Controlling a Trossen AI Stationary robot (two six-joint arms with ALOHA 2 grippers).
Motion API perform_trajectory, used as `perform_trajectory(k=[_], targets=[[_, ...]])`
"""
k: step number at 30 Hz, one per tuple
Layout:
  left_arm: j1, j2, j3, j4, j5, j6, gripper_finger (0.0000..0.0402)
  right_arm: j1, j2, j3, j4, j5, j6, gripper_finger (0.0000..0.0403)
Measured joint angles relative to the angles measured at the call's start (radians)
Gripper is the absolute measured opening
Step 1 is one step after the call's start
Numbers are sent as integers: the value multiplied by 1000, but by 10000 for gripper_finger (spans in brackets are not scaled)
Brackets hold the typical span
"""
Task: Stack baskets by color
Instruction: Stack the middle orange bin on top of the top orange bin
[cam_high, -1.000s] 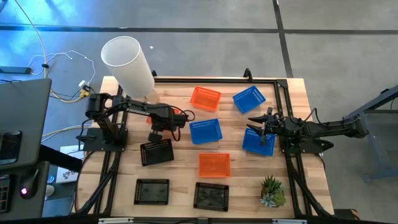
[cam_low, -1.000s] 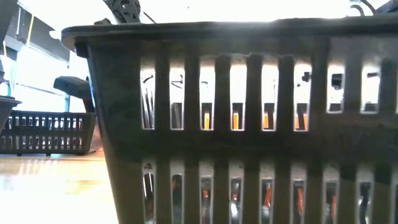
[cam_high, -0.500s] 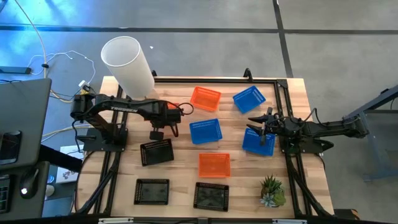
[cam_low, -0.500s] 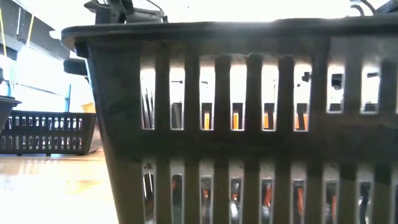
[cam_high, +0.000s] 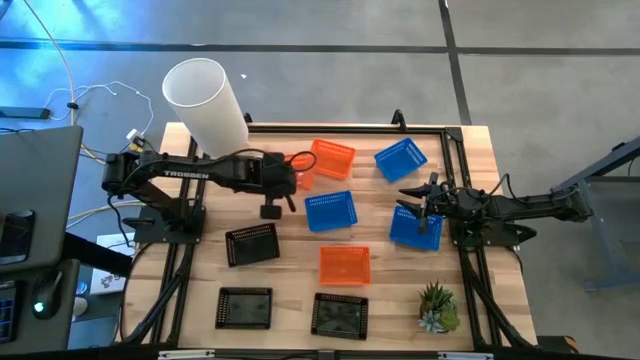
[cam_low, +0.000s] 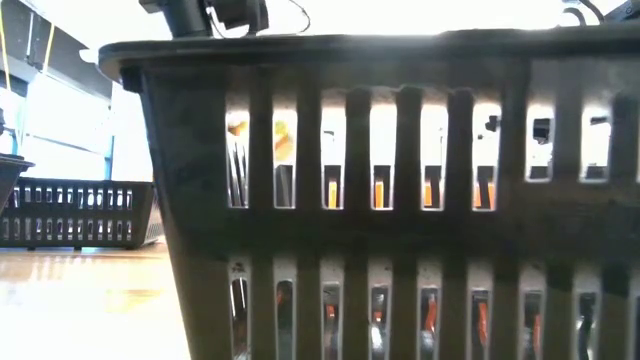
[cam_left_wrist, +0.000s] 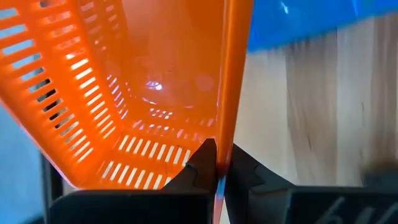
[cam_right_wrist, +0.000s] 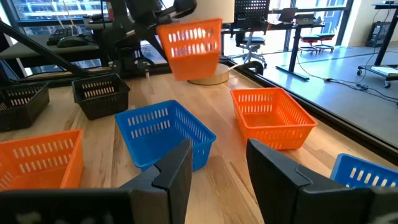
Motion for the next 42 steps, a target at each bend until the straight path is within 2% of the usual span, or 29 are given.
perform_trajectory(k=[8,23,27,37,42], targets=[[8,0,72,170,-32,99,0,0,0,0,0,0,0,142],[173,75,426,220,-32,330,0,0,0,0,0,0,0,142],[203,113,437,214,-32,369,0,0,0,0,0,0,0,142],[212,320,436,124,-44,409,0,0,0,0,0,0,0,142],[211,384,436,111,-33,417,0,0,0,0,0,0,0,142]])
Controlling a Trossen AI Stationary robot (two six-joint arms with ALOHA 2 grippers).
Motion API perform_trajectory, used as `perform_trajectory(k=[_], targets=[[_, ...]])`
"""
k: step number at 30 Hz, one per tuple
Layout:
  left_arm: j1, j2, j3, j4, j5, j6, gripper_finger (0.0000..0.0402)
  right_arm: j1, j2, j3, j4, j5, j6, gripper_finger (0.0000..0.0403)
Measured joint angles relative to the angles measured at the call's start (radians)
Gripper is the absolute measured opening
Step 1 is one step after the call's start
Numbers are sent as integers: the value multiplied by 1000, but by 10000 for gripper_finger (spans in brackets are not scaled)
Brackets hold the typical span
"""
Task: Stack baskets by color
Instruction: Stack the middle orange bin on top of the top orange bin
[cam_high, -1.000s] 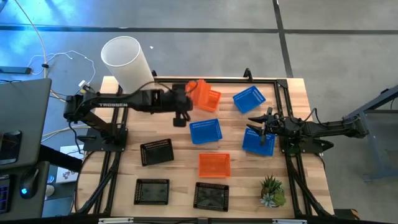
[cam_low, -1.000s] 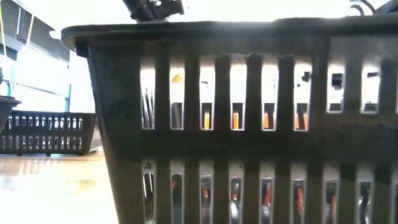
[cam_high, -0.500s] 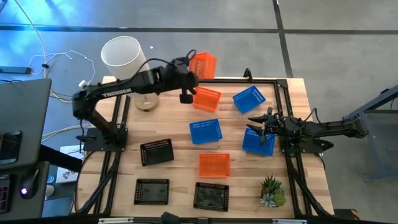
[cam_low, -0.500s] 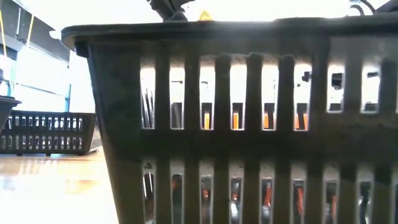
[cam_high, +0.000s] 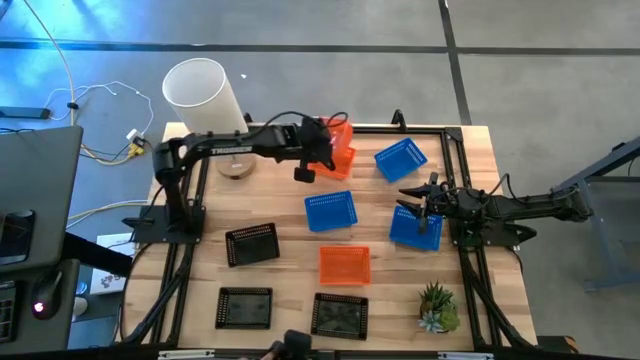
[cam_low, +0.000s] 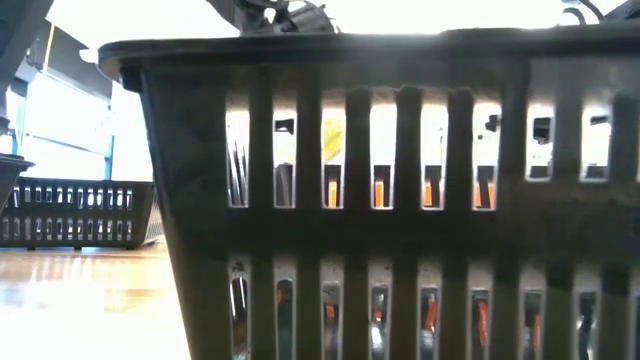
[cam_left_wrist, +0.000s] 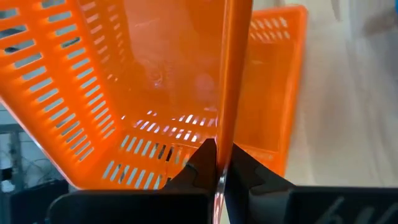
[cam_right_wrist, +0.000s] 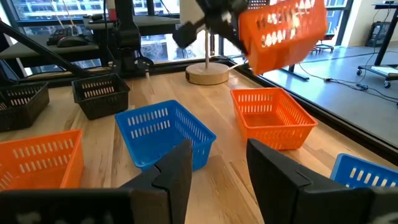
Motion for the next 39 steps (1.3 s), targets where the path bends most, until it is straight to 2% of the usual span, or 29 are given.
perform_trajectory(k=[5,22,32,39], targets=[[0,21,0,-3,41,0,0,0,0,0,0,0,0,142],[-21,31,0,-39,90,-24,0,0,0,0,0,0,0,142],[-21,33,0,-66,90,-35,0,0,0,0,0,0,0,142],[-21,84,4,-73,58,-28,0,0,0,0,0,0,0,142]])
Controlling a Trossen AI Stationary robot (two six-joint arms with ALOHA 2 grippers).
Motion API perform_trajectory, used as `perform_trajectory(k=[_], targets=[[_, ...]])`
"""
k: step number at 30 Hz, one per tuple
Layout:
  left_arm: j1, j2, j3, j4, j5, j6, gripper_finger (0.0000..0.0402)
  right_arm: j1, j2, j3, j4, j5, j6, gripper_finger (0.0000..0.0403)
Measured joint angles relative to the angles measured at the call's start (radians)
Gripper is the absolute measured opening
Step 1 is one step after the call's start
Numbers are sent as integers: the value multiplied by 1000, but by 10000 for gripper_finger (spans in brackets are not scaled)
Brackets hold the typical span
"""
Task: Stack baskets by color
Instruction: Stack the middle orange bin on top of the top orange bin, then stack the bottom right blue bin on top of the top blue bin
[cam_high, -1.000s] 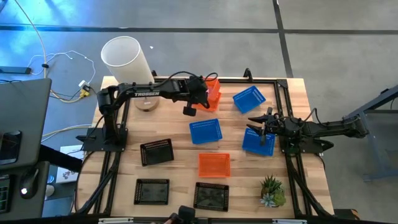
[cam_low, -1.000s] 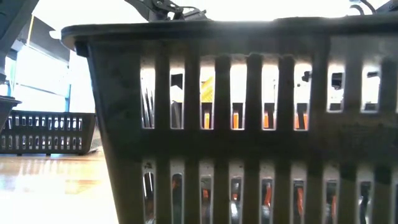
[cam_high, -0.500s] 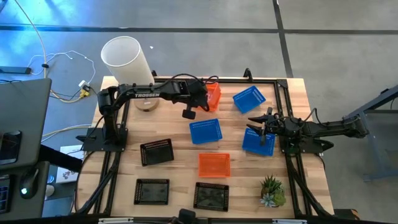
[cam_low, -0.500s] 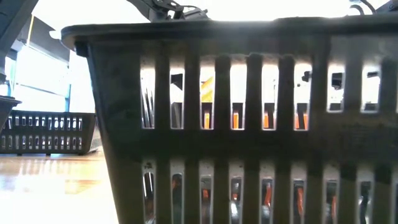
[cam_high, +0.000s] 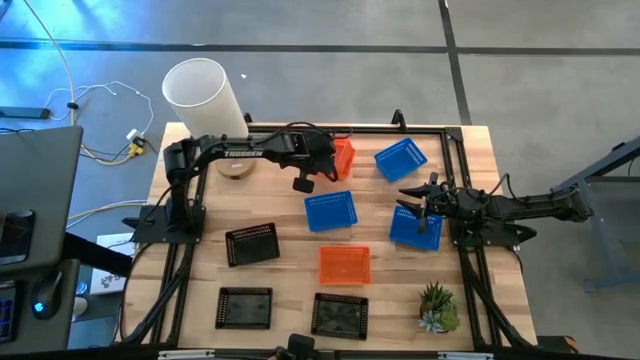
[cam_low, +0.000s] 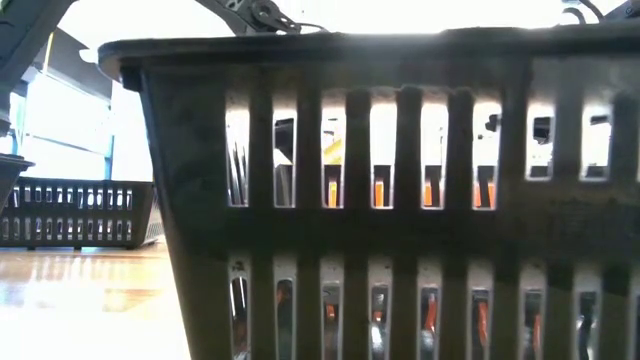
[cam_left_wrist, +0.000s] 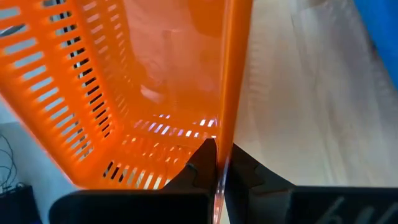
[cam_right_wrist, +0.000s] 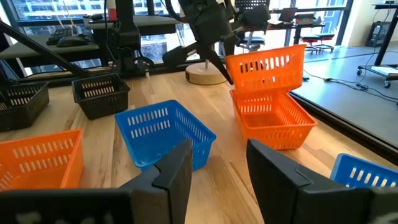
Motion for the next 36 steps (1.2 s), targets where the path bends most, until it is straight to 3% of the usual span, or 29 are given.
perform_trajectory(k=[5,20,36], targets=[[3,14,2,-10,-51,2,0,0,0,0,0,0,0,142],[2,30,2,-27,-74,53,2,0,0,0,0,0,0,142],[-1,30,2,-32,-110,46,98,0,0,0,0,0,0,142]])
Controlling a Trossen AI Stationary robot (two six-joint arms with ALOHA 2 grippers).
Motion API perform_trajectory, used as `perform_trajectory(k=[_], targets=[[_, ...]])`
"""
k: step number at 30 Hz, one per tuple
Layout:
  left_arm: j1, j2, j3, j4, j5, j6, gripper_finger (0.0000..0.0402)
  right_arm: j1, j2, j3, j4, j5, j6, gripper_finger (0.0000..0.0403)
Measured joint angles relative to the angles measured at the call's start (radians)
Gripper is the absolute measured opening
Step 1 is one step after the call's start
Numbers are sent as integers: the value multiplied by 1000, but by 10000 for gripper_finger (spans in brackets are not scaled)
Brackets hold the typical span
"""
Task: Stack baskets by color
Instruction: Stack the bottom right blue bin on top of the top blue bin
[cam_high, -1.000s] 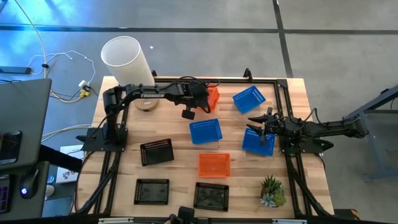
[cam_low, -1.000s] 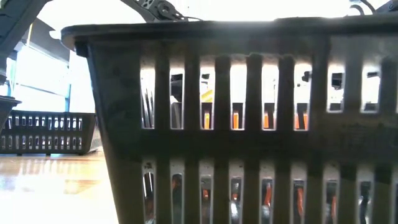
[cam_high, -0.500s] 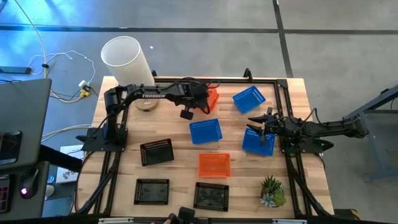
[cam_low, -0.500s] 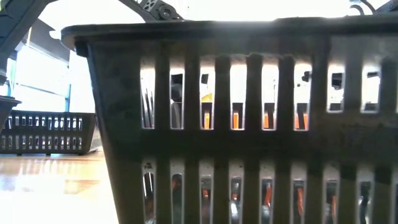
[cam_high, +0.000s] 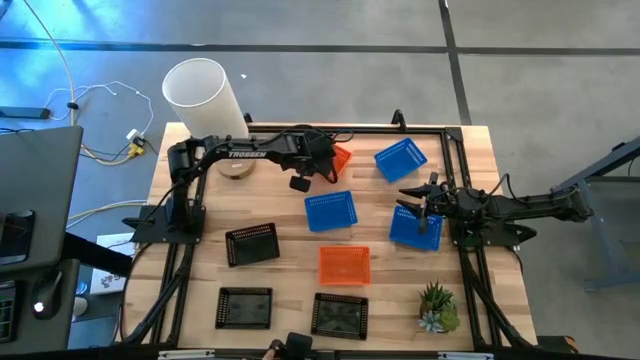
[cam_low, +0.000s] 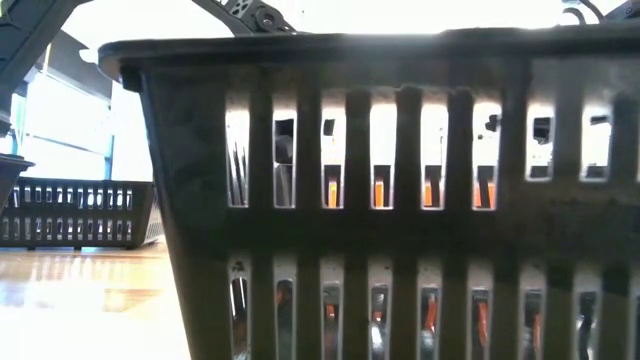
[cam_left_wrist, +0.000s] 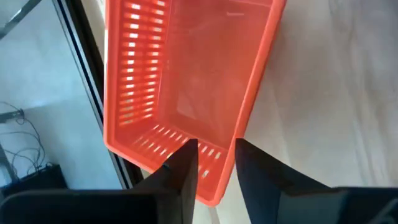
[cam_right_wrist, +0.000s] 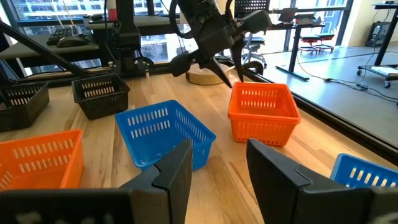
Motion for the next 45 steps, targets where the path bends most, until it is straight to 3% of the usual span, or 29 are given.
perform_trajectory(k=[5,12,19,25,32,45], targets=[[0,-8,7,-6,39,-10,106,0,0,0,0,0,0,142],[0,-8,140,-141,264,-122,104,0,0,0,0,0,0,142],[-12,-31,212,-217,296,-169,103,0,0,0,0,0,0,142],[-12,-118,213,-272,486,-222,102,0,0,0,0,0,0,142],[-45,-275,112,-279,519,-289,96,0,0,0,0,0,0,142],[-163,-544,-202,-210,509,-474,94,0,0,0,11,0,80,142]])
